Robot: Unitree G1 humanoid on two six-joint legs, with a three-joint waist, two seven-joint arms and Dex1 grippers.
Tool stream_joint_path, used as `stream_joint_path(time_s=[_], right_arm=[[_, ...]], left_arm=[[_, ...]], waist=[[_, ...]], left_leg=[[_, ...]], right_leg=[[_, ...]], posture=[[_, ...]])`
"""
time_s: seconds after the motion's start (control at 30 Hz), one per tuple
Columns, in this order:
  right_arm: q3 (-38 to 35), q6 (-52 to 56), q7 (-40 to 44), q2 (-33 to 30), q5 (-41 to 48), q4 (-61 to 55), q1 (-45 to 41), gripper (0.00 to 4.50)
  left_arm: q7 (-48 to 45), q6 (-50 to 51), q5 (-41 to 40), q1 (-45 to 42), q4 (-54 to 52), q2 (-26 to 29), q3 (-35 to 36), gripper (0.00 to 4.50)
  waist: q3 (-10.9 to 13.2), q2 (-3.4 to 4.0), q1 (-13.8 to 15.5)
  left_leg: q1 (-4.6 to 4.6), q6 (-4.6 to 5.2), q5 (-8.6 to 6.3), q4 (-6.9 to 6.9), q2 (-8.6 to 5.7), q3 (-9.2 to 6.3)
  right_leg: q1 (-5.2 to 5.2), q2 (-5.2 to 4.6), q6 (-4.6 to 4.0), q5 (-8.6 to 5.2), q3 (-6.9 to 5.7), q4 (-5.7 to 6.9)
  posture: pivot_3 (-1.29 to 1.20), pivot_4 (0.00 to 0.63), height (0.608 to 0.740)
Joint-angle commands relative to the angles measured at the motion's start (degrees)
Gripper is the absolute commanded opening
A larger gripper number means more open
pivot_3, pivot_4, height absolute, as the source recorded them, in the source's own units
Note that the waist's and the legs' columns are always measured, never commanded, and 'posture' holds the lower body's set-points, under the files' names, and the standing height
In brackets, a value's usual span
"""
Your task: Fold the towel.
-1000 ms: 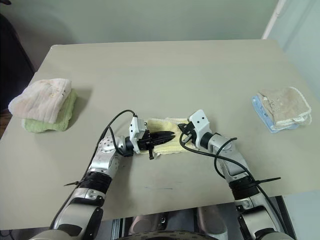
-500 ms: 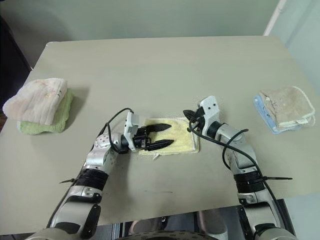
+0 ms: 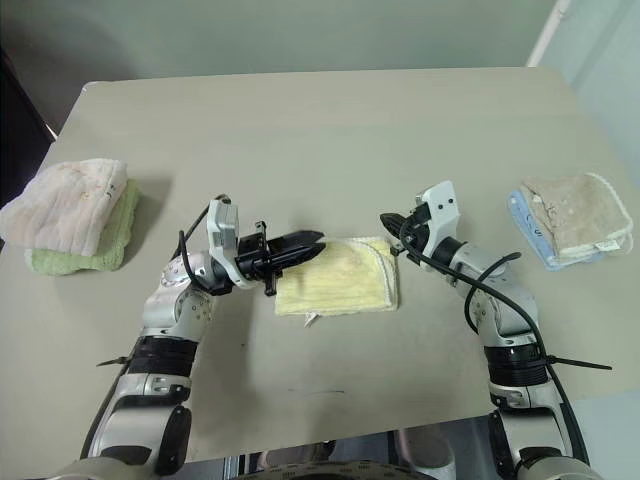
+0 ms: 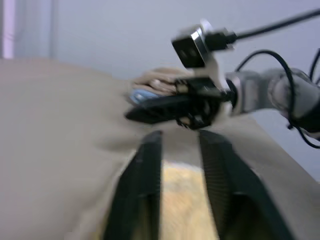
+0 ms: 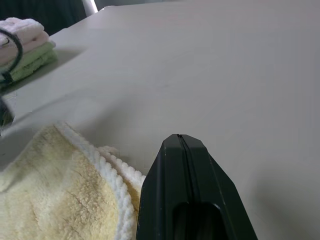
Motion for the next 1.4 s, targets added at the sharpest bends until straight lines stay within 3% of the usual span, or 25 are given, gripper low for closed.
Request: stream_joint_path(time_s=[0.03, 0.17, 0.27, 0.4, 0.63, 0.8, 0.9, 1.27, 1.4], right_arm=[[0.66, 0.89, 1.19, -0.14, 1.72, -4.14, 0.22, 0.0], [-1.9, 6.08, 2.89, -2.71, 5.84, -6.88, 1.86, 0.0], [-2.13, 7.0, 5.48, -5.8, 7.73, -9.87, 3.57, 0.54], [-9.81, 17.08, 6.5, -9.64, 18.7, -12.19, 3.08, 1.9], [-15.11, 30.84, 5.82, -13.73, 31.09, -9.01, 0.59, 4.42], [-15.35, 35.52, 5.65, -15.09, 33.54, -5.45, -0.69, 4.47], [-13.24, 35.81, 6.4, -16.54, 32.15, -5.03, -0.98, 4.5], [-8.25, 36.85, 6.38, -17.18, 29.29, 1.45, -3.05, 4.5], [-3.53, 36.94, 7.23, -17.11, 25.58, 6.48, -4.81, 4.5]], left_arm=[[-1.09, -0.31, -0.52, -0.01, -2.46, 0.58, 0.04, 0.04], [-2.16, 0.3, -0.58, 0.66, -3.81, 1.21, -0.3, 0.04], [-2.71, -0.03, -1.42, 0.65, -4.28, 1.15, 0.42, 0.0], [-4.07, 0.89, -1.14, 1.7, -7.64, 4.28, 0.12, 0.0], [-0.25, 0.15, 0.14, 2.8, -9.86, 6.34, 1.01, 0.0], [-1.08, 0.57, -0.24, 3.72, -10.33, 8.49, 1.11, 0.0], [-0.52, 0.65, -0.16, 3.98, -10.28, 9.34, 1.45, 0.53], [0.05, -1.0, 1.6, 5.04, -10.37, 12.27, 1.75, 4.47], [0.62, -7.25, 5.56, 5.19, -8.29, 12.67, 1.22, 4.47]], waist=[[0.0, 0.0, 0.04], [0.0, 0.0, 0.17], [0.0, 0.0, 0.24], [0.01, -0.02, 0.1], [0.02, -0.03, -0.05], [0.02, -0.03, -0.07], [0.02, -0.03, -0.09], [0.02, -0.03, -0.13], [0.02, -0.03, -0.22]], left_leg=[[0.0, 0.01, -0.01, 0.01, 0.0, 0.0], [-0.01, 0.02, -0.01, 0.05, -0.01, 0.0], [-0.05, 0.02, -0.01, 0.07, -0.03, 0.0], [-0.05, -0.01, -0.02, 0.08, -0.02, 0.1], [0.04, -0.03, 0.0, 0.1, -0.02, 0.16], [0.08, -0.02, 0.0, 0.08, -0.02, 0.16], [0.08, 0.01, -0.02, 0.07, -0.02, 0.16], [0.07, 0.07, -0.07, 0.08, -0.01, 0.16], [0.08, 0.08, -0.08, 0.07, 0.01, 0.16]], right_leg=[[0.0, 0.0, 0.01, -0.02, 0.0, 0.0], [0.02, 0.0, 0.01, -0.03, 0.0, 0.0], [0.06, 0.0, 0.07, -0.14, 0.03, 0.0], [0.04, 0.01, 0.03, -0.3, 0.05, 0.02], [0.05, 0.02, -0.13, -0.47, 0.1, 0.2], [0.05, 0.03, -0.11, -0.5, 0.11, 0.28], [0.04, 0.03, -0.07, -0.51, 0.11, 0.28], [0.02, 0.02, -0.05, -0.51, 0.11, 0.3], [0.0, 0.02, -0.09, -0.49, 0.09, 0.32]], posture=[[0.0, 0.15, 0.74], [0.0, 0.15, 0.74], [0.0, 0.15, 0.74], [0.0, 0.15, 0.74], [0.0, 0.15, 0.74], [0.0, 0.15, 0.74], [0.0, 0.15, 0.74], [0.0, 0.15, 0.74], [0.0, 0.15, 0.74]])
